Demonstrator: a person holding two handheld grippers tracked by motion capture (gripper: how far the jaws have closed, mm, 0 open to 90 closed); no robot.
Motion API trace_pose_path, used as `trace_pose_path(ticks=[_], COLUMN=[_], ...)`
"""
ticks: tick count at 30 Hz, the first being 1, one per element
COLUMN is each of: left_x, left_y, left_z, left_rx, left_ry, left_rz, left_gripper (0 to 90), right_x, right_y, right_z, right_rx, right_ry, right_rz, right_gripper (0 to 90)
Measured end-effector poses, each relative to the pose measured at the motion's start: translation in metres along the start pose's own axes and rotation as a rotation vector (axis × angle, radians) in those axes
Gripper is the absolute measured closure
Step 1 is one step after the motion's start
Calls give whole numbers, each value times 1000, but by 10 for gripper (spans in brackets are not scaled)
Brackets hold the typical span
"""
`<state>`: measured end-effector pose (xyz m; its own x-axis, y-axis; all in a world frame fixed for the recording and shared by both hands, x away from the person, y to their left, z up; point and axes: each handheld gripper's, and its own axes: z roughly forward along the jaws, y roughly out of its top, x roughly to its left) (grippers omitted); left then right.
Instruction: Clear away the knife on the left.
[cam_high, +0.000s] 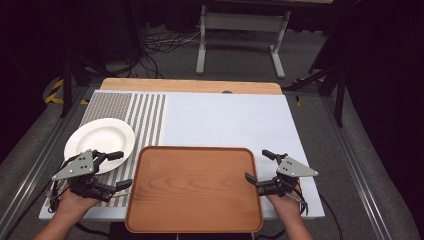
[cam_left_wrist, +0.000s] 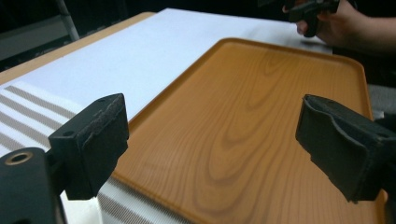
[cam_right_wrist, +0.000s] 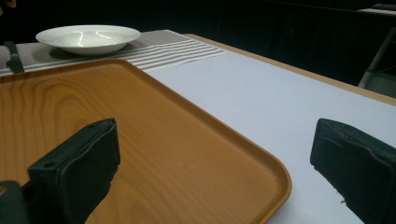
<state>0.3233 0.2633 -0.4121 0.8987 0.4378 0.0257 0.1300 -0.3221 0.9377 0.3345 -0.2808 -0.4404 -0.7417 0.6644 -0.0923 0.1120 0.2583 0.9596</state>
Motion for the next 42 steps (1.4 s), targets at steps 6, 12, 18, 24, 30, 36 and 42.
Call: trace_pose_path(ticks=[6,12,18,24,30,36,42], left_x=[6,9,12,15,17,21,21], left_y=[1,2,4,4,3,1,-4], left_z=[-13,-21,-25,-30,-34,-41,-46], left_rx=[78,140,213,283,361,431,500], left_ry=[-31,-42,-77,-75,-80,-78,-106], left_rz=[10,31,39,62,78,113,145], left_gripper=[122,127,135,153,185,195,224], right_x=[0,1,0,1,1,1,1], right_y=[-2,-2,-3,-3,-4,-4,-4], right_z=[2,3,4,4,4,5,5], right_rx=[12,18,22,24,26,30,34], right_ry=[8,11,15,18,22,27,31], right_rz=[-3,-4,5,4,5,2,-1], right_gripper=[22,22,23,23,25,25,25])
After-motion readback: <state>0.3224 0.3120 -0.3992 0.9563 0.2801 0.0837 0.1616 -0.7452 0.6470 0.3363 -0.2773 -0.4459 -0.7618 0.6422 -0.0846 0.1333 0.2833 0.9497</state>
